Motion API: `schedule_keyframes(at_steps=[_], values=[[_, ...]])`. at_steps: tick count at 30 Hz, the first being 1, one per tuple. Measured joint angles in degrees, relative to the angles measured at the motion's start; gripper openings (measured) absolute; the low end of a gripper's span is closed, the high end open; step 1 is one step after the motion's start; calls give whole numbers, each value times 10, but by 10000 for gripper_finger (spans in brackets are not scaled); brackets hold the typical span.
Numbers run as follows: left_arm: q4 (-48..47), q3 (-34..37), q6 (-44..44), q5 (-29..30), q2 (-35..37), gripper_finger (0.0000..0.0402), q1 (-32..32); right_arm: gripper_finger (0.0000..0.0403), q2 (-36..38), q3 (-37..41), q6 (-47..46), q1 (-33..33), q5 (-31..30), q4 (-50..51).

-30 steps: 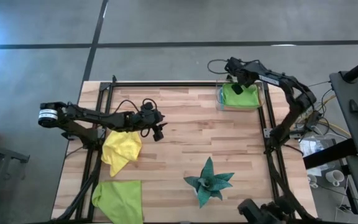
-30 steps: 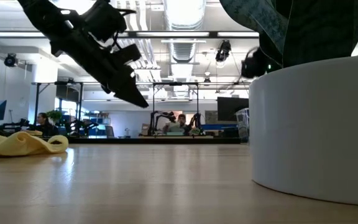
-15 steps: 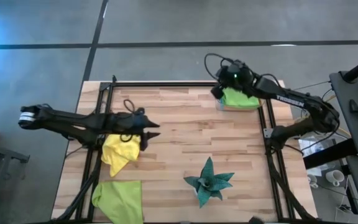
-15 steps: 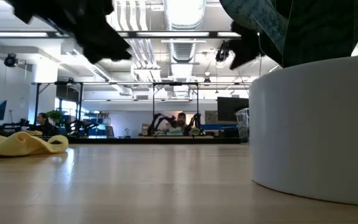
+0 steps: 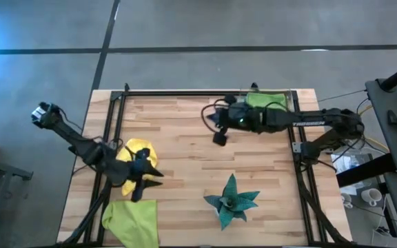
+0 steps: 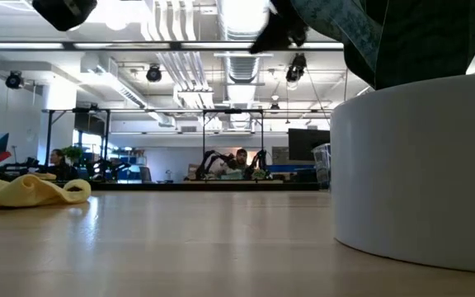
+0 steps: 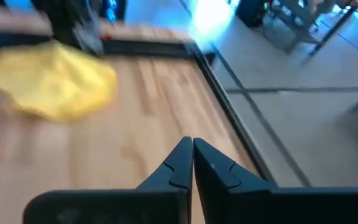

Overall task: Fold microfiber towels
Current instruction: Fold the yellow microfiber cloth

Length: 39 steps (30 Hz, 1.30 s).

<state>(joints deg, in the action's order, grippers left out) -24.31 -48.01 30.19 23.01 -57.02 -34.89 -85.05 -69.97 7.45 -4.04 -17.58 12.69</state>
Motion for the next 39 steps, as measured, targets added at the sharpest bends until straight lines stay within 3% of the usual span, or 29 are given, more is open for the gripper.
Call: schedule_keyframes(at_steps=[6, 10, 14, 18, 24, 30, 34, 39], values=[[-193, -44, 120, 62, -57, 112, -3, 40, -80, -16, -45, 40, 11, -43], [-342, -37, 200, 58, -73, 112, 18, 80, -128, -21, -71, 75, 17, -44], [-418, -16, 169, 10, -79, 111, 57, 122, -159, -23, -100, 106, 17, -54], [-401, 9, 39, -51, -81, 111, 143, 152, -176, -23, -121, 130, 17, -61], [-314, 53, -213, -64, -117, 111, 236, 173, -182, -22, -153, 147, 13, -68], [-295, 52, -289, -80, -183, 131, 262, 175, -182, -22, -169, 151, 10, -71], [-253, 52, -279, -69, -230, 174, 271, 172, -182, -22, -166, 150, 10, -72], [-266, 49, -251, -19, -306, 215, 279, 171, -182, -22, -165, 150, 10, -72]])
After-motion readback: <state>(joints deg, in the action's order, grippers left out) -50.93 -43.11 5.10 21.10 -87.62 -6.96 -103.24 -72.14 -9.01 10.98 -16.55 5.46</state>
